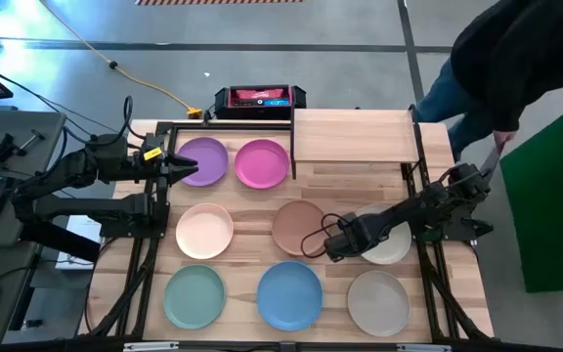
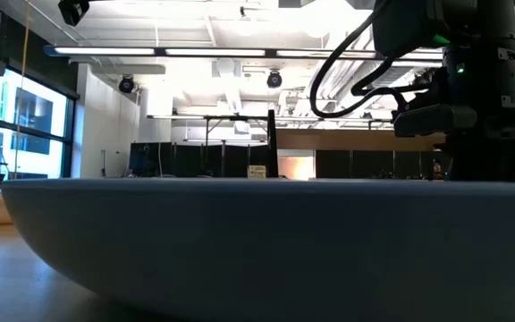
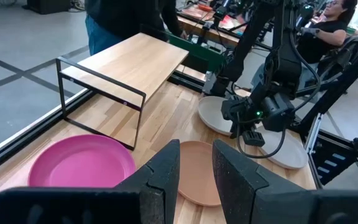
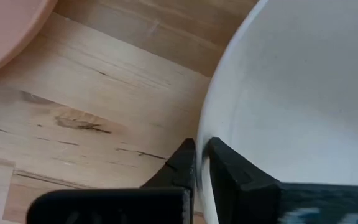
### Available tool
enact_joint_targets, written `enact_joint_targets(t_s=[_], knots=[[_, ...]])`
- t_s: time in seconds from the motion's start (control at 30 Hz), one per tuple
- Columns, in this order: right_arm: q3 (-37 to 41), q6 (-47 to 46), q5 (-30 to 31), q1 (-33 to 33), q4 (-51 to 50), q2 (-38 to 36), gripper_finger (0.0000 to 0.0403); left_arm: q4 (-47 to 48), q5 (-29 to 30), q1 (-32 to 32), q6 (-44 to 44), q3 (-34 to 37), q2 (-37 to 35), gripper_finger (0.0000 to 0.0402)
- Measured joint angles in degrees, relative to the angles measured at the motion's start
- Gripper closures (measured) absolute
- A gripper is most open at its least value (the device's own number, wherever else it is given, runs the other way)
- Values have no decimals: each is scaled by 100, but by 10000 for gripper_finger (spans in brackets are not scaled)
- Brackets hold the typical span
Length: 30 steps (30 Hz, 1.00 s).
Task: Place and stack plates onto a shelf
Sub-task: Put the white plate on the shelf
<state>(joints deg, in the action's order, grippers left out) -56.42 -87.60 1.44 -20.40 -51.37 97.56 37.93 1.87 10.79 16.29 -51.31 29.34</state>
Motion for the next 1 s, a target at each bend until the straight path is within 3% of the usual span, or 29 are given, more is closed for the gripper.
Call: enact_joint_targets(t_s=[1.0], knots=[[-2296,275,648,-190,-2298,0,403,52,0,0,-2,0,0,316]])
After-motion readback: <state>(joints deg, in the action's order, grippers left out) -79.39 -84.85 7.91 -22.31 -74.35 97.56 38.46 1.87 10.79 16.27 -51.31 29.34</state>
